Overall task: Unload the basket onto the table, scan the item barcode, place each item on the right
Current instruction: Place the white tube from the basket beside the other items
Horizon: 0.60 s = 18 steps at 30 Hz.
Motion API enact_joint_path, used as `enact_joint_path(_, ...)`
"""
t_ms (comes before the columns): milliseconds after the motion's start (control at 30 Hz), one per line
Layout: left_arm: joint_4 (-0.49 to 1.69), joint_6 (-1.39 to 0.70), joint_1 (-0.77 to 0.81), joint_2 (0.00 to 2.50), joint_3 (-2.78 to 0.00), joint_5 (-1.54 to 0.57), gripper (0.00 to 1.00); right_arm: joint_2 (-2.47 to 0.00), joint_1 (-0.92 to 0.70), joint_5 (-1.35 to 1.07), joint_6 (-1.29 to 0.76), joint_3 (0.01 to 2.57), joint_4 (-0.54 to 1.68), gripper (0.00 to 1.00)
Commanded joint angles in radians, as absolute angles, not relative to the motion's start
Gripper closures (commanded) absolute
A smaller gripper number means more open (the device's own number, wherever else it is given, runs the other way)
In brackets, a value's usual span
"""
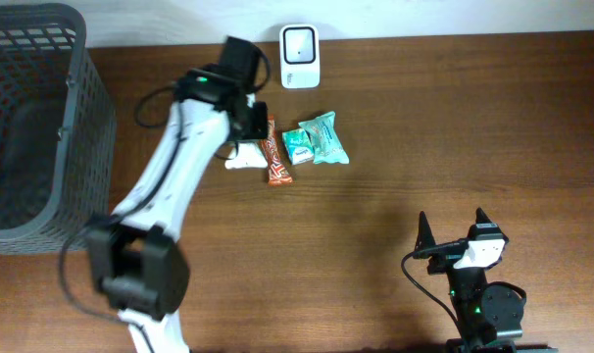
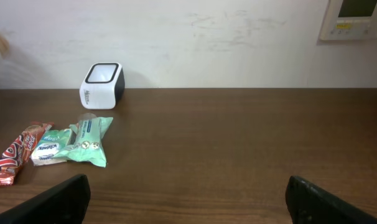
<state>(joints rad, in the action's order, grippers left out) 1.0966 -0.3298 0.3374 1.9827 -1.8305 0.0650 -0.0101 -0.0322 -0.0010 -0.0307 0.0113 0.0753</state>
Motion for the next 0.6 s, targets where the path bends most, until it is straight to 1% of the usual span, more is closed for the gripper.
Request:
enact_joint_path(0, 1.089, -0.309, 0.357, 2.130, -1.845, 0.121, 0.98, -0.004, -0.026, 0.004, -0.042, 0.006, 0.081, 0.01)
enact_joint_path(100, 1.071, -0.309, 0.357, 2.225, -1.845, 0.121, 0.90, -0.004, -0.026, 0.004, -0.042, 0.006, 0.081, 0.01)
enact_joint_path(133, 1.069, -0.309, 0.357, 2.226, -1.845, 0.121, 0.85, -0.004, -0.026, 0.004, -0.042, 0.006, 0.081, 0.01)
enact_joint_path(167, 1.064, -0.309, 0.357, 2.226, -1.845, 0.121, 0.73, -0.004, -0.026, 0.004, -0.042, 0.006, 0.081, 0.01)
enact_joint_path(200, 1.056, -0.309, 0.357, 2.225, -1.848, 0.121, 0.41, -0.004, -0.026, 0.004, -0.042, 0.006, 0.081, 0.01)
enact_joint_path(300, 1.087, -0.308, 0.344, 2.217, -1.923, 0.121, 0.39, -0.004, -0.026, 0.004, -0.042, 0.006, 0.081, 0.01)
enact_joint_path(333, 1.113, -0.308, 0.335, 2.213, -1.967, 0.121, 0.37, -0.004, -0.026, 0.004, -0.042, 0.006, 0.081, 0.01)
enact_joint_path(367, 1.150, -0.308, 0.320, 2.206, -2.031, 0.121, 0.32, -0.004, -0.026, 0.004, -0.042, 0.006, 0.081, 0.01)
enact_joint_path(400, 1.198, -0.308, 0.297, 2.196, -2.117, 0.121, 0.25, -0.004, -0.026, 0.004, -0.042, 0.006, 0.081, 0.01)
enact_joint_path(433, 1.227, -0.309, 0.284, 2.193, -2.163, 0.121, 0.12, -0.004, -0.026, 0.004, -0.042, 0.006, 0.081, 0.01)
enact_joint_path(467, 1.254, -0.308, 0.272, 2.191, -2.205, 0.121, 0.01, -0.004, -0.026, 0.004, -0.042, 0.006, 0.081, 0.01)
enact_joint_path(567, 1.285, -0.308, 0.222, 2.189, -2.249, 0.129, 0.01, -0.004, -0.026, 0.004, -0.042, 0.006, 0.081, 0.01)
